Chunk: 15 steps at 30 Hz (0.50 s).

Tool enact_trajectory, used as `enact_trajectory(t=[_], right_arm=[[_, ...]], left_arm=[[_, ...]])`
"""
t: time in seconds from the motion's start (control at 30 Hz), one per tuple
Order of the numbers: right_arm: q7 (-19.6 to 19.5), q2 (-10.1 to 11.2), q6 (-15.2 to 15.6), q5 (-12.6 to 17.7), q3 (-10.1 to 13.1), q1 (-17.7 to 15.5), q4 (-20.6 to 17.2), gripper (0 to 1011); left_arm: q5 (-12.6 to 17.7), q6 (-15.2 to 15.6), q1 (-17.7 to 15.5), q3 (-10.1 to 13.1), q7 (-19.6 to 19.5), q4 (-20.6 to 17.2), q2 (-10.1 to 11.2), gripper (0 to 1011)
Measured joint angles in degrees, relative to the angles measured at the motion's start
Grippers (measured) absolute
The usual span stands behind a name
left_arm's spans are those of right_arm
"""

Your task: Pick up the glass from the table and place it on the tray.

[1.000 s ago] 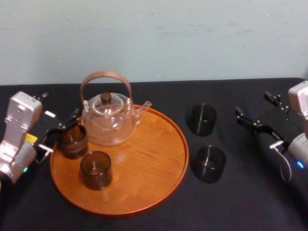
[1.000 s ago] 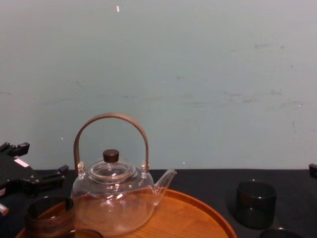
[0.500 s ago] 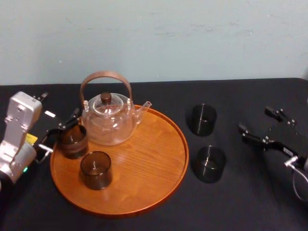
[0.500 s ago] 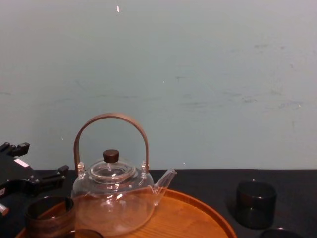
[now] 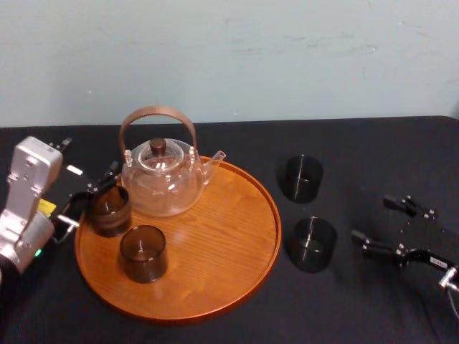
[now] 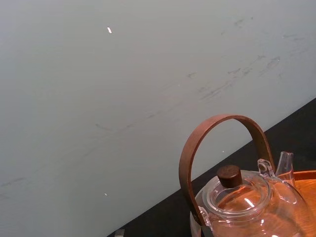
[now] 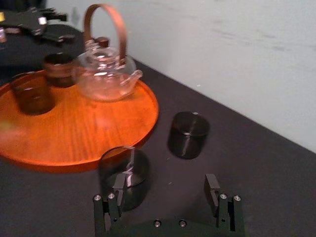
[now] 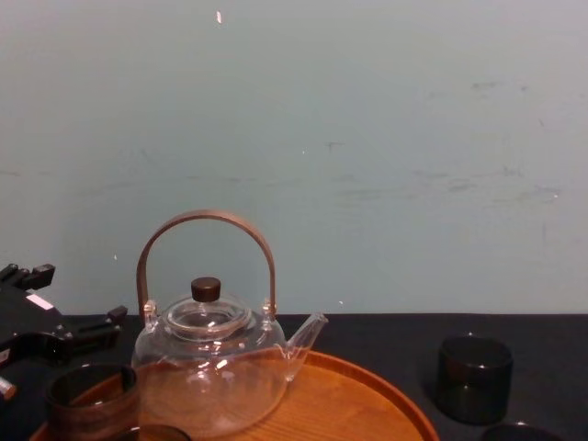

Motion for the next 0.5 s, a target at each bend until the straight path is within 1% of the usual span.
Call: enact_trajectory(t=[0.1,0.27,0.4,0.5], right_arm=[[2.49,0.81,-0.14,-0.27,-0.03,-0.37,0.01,1002],[5.09,1.27,-0.54,-1.02,-0.35,-0.37,0.36,1002],[6.79,1.18,-0.66,-1.7,-0.71,0.0,0.87,1002],[7.75,0.67,-0.63,-2.19,-0.99,0.46,1.33,1002]], left_arm=[[0.0,0.0,0.0,0.0,0.0,0.0,0.0,1001],[0.0,0.0,0.0,0.0,0.0,0.0,0.0,1001],[0.0,0.0,0.0,0.01,0.0,0.0,0.0,1001],[0.0,0.0,0.0,0.0,0.0,0.0,0.0,1001]])
